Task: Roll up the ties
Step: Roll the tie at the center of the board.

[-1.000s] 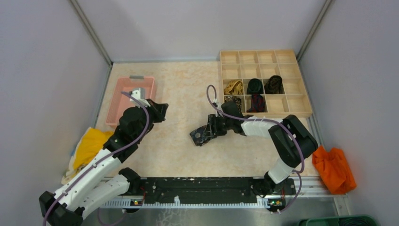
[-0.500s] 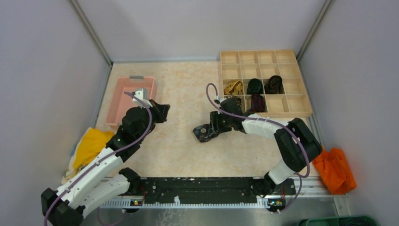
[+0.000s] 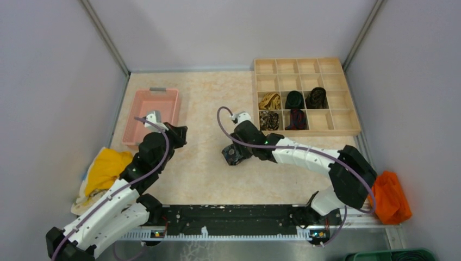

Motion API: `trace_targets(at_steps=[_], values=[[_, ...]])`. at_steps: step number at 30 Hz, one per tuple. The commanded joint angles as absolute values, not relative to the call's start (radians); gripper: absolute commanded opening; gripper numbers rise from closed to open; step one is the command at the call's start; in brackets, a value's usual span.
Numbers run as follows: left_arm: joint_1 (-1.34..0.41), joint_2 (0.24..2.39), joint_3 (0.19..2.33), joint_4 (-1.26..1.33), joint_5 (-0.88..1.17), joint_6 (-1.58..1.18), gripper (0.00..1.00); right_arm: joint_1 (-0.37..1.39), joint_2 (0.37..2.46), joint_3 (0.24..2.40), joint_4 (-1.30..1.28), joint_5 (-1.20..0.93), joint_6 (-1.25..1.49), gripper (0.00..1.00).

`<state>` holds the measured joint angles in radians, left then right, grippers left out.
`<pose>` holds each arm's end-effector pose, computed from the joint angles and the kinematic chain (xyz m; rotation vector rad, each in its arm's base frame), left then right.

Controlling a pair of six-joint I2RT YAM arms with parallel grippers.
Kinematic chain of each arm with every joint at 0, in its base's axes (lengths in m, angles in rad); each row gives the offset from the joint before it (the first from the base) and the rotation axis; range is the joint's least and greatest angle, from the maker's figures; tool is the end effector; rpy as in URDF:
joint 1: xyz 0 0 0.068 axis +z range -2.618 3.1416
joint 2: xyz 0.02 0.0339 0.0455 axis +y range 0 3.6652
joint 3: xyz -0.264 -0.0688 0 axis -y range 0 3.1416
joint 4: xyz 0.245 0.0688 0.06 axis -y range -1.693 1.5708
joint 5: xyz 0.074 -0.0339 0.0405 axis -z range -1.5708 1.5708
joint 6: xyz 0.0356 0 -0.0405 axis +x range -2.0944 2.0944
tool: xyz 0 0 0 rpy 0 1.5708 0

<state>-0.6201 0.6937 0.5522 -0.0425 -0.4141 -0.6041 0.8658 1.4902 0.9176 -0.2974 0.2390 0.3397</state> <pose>0.1490 -0.0888 0.2876 -0.2903 1.7452 -0.5326 0.2055 0.2285 0.2113 -0.5272 2.3666 0.2623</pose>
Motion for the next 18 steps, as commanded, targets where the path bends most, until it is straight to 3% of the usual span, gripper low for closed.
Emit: trace_targets(at_steps=[1,6,11,18], values=[[-0.603,0.675,0.512,-0.090,-0.484,-0.694,0.00,0.981,1.397,1.005,-0.377,0.460,0.296,0.54],[-0.577,0.631,0.510,-0.125,-0.518,-0.708,0.00,1.109,1.416,1.040,-0.461,0.655,0.316,0.55],[-0.566,0.599,0.521,-0.164,-0.539,-0.700,0.00,1.168,1.487,1.046,-0.431,0.641,0.301,0.55],[-0.562,0.579,0.529,-0.173,-0.553,-0.660,0.00,1.220,1.617,1.117,-0.418,0.686,0.276,0.67]])
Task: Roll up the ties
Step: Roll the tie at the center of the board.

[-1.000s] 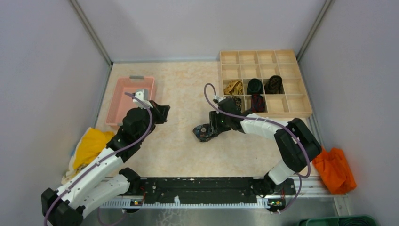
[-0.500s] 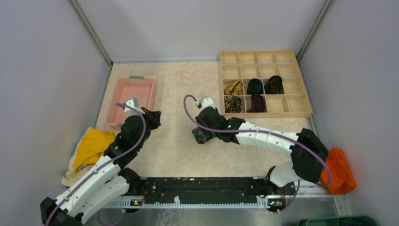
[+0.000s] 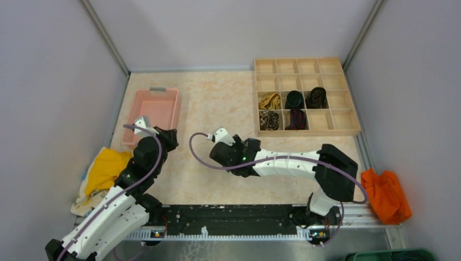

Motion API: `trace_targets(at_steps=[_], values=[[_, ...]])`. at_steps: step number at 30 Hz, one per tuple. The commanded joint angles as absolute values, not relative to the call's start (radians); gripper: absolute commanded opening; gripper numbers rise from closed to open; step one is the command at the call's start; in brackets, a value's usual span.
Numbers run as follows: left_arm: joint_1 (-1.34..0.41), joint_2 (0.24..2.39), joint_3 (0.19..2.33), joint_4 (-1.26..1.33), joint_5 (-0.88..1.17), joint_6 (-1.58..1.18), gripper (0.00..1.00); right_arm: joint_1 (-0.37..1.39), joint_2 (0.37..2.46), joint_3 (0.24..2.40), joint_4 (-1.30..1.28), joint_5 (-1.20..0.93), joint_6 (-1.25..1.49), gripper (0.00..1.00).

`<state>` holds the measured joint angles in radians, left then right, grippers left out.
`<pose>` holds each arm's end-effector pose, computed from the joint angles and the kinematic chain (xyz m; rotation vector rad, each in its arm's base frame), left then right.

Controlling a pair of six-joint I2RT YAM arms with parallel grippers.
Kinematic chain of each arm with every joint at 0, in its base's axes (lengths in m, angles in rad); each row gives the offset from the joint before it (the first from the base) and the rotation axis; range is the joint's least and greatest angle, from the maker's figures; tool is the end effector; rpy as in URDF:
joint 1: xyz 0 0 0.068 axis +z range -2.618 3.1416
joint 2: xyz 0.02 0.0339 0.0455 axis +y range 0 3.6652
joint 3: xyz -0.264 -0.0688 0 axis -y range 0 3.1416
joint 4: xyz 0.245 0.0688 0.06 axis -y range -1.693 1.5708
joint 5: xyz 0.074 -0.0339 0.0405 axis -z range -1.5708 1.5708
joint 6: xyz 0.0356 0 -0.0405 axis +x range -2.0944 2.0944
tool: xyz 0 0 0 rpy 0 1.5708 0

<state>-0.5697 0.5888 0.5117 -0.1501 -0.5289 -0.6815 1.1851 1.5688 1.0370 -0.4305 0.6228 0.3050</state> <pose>0.1372 -0.0665 0.2775 -0.4731 1.7228 -0.4299 0.1396 0.2886 0.2205 -0.7658 2.1697 -0.0543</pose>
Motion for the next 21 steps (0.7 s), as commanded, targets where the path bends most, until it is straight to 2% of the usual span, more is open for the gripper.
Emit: trace_targets(at_steps=[1,7,9,12,21], values=[[-0.562,0.579,0.529,-0.173,-0.552,-0.657,0.00,1.225,1.635,1.135,-0.424,0.685,0.274,0.67],[-0.560,0.580,0.527,-0.165,-0.548,-0.641,0.00,1.239,1.720,1.186,-0.458,0.710,0.277,0.76],[-0.559,0.581,0.524,-0.160,-0.544,-0.638,0.00,1.239,1.752,1.190,-0.467,0.741,0.288,0.85],[-0.559,0.584,0.522,-0.152,-0.535,-0.634,0.00,1.236,1.796,1.192,-0.490,0.809,0.306,0.94],[-0.557,0.589,0.517,-0.134,-0.517,-0.622,0.00,1.153,1.822,1.134,-0.466,0.791,0.340,0.92]])
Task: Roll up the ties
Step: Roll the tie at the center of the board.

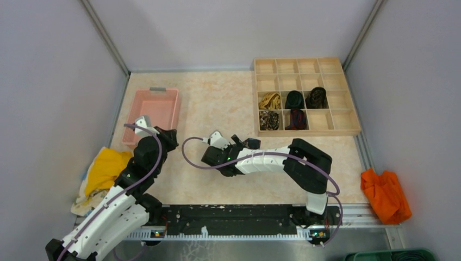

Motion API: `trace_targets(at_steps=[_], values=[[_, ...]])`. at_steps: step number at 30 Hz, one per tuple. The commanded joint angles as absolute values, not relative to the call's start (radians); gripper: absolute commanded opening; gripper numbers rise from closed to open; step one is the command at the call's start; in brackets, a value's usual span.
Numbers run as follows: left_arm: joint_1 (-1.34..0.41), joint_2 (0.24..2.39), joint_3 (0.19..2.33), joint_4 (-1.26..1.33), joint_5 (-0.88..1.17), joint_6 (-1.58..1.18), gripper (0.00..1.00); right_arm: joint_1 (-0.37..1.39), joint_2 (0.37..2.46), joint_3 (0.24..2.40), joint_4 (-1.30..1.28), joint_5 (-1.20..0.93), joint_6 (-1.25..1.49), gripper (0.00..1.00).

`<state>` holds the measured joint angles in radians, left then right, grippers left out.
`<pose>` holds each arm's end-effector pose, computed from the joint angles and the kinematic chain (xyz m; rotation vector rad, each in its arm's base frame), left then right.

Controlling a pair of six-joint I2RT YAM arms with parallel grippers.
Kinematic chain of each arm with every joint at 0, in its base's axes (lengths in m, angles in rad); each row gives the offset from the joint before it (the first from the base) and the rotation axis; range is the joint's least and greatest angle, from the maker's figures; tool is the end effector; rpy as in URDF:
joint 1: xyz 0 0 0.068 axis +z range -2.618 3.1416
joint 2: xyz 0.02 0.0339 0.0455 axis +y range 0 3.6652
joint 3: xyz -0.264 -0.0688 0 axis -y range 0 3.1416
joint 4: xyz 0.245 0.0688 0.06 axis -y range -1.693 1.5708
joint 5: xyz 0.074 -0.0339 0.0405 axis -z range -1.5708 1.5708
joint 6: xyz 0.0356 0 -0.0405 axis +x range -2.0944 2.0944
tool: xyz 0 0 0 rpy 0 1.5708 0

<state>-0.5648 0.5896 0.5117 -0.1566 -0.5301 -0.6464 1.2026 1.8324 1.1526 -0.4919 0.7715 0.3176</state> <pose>0.1375 -0.0658 0.2767 -0.4460 1.7333 -0.3957 0.1510 0.3225 0.1695 -0.8181 2.1698 -0.3582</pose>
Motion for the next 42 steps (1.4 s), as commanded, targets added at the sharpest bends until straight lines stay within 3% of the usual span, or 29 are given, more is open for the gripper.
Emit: trace_targets(at_steps=[1,4,9,15,25,34,42], values=[[-0.558,0.589,0.516,-0.131,-0.517,-0.619,0.00,1.141,1.819,1.128,-0.460,0.780,0.336,0.91],[-0.557,0.592,0.517,-0.128,-0.520,-0.613,0.00,1.098,1.811,1.113,-0.430,0.719,0.322,0.87],[-0.555,0.605,0.515,-0.124,-0.523,-0.609,0.00,1.037,1.812,1.097,-0.392,0.604,0.299,0.69],[-0.554,0.614,0.512,-0.112,-0.500,-0.612,0.00,1.005,1.785,1.062,-0.330,0.519,0.314,0.54],[-0.553,0.574,0.550,-0.168,-0.489,-0.604,0.00,1.003,1.631,0.956,-0.071,-0.086,0.496,0.51],[-0.553,0.592,0.567,-0.161,-0.437,-0.595,0.00,0.966,1.745,0.850,0.327,-0.491,0.749,0.51],[-0.553,0.654,0.556,-0.116,-0.403,-0.595,0.00,0.879,1.813,0.818,0.417,-0.579,0.762,0.51]])
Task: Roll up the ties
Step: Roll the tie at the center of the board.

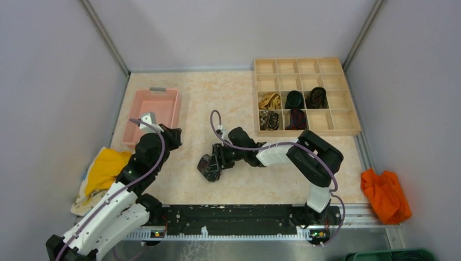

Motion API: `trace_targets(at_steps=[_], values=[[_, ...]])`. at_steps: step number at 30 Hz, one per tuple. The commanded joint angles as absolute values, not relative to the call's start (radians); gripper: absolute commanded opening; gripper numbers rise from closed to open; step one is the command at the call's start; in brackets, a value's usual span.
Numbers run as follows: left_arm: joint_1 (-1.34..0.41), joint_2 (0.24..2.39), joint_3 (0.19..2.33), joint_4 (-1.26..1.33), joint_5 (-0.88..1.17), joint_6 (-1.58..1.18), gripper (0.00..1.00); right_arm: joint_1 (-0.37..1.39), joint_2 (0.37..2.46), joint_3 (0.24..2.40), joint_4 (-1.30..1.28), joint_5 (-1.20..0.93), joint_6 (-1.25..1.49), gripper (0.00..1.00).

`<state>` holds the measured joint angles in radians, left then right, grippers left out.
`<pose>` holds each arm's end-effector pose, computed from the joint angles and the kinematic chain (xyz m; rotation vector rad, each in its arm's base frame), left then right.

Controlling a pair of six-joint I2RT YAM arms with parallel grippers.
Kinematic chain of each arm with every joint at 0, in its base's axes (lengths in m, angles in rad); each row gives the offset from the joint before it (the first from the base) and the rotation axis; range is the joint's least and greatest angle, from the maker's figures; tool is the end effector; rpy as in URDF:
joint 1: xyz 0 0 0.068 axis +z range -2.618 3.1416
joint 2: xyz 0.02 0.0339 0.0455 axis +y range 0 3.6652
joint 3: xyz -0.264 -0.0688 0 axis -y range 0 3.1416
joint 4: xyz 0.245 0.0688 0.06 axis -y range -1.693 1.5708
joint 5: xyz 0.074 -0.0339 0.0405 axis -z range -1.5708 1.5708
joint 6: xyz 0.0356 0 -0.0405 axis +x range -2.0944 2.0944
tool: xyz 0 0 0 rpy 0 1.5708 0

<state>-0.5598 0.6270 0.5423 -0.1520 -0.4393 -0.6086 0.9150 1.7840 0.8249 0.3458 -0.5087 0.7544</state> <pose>0.1425 -0.0714 0.2825 -0.3561 1.7708 -0.4413 0.2007 0.2892 0.1449 -0.5347 2.4555 1.3927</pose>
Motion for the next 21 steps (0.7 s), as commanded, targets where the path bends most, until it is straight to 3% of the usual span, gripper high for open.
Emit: trace_targets(at_steps=[1,5,13,16,21], values=[[-0.553,0.662,0.553,-0.111,-0.396,-0.595,0.00,0.868,1.811,0.823,0.387,-0.572,0.738,0.53],[-0.554,0.691,0.542,-0.078,-0.369,-0.597,0.00,0.844,1.783,0.857,0.247,-0.500,0.632,0.61],[-0.553,0.744,0.537,-0.035,-0.340,-0.598,0.00,0.843,1.733,0.927,0.044,-0.378,0.497,0.66],[-0.554,0.772,0.523,-0.008,-0.325,-0.599,0.00,0.844,1.716,0.928,0.019,-0.330,0.473,0.81],[-0.553,0.878,0.506,0.064,-0.286,-0.612,0.00,0.844,1.666,0.923,0.003,-0.257,0.446,0.84]])
